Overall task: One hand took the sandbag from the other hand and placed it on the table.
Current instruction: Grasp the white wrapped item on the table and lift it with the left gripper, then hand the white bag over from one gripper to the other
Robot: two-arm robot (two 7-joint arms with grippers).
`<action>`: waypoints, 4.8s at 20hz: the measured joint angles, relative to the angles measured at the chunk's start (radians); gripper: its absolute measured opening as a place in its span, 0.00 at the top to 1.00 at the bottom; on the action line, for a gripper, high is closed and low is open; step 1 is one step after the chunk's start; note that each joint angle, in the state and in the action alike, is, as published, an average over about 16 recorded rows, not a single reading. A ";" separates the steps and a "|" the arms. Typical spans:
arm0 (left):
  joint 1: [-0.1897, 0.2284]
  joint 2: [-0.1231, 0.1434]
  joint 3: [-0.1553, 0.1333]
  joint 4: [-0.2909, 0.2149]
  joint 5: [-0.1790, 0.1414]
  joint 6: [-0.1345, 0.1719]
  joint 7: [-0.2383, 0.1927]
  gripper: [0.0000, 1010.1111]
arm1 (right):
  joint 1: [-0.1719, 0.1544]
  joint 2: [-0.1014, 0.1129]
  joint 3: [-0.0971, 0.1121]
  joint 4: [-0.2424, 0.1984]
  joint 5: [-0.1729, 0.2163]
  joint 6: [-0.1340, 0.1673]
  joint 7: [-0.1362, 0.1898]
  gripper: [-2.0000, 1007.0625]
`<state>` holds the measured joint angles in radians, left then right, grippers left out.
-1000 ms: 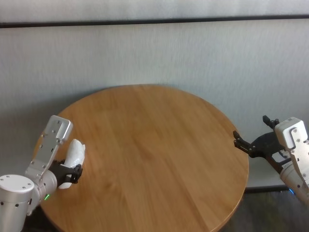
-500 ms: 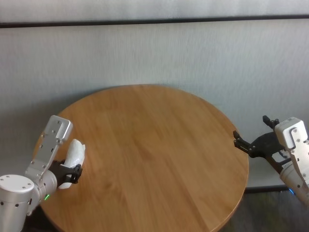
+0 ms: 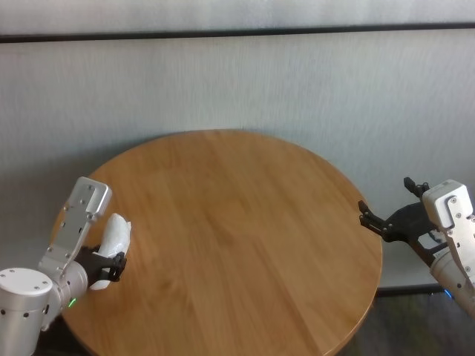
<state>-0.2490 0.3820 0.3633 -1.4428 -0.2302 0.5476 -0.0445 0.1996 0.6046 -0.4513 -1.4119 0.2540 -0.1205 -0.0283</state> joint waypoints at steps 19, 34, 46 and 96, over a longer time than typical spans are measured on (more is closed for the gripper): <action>0.000 0.000 0.000 0.000 0.000 0.000 0.000 0.58 | 0.000 0.000 0.000 0.000 0.000 0.000 0.000 0.00; 0.000 0.000 0.000 0.000 0.000 0.000 0.000 0.58 | 0.000 0.000 0.000 0.000 0.000 0.000 0.000 0.00; 0.000 0.000 0.000 0.000 0.000 0.000 0.000 0.58 | 0.000 0.000 0.000 0.000 0.000 0.000 0.000 0.00; 0.061 0.079 -0.040 -0.082 0.062 -0.275 -0.145 0.58 | 0.000 0.000 0.000 0.000 0.000 0.000 0.000 0.00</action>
<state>-0.1881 0.4613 0.3230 -1.5244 -0.1679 0.2721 -0.1895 0.1996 0.6046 -0.4513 -1.4119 0.2540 -0.1205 -0.0283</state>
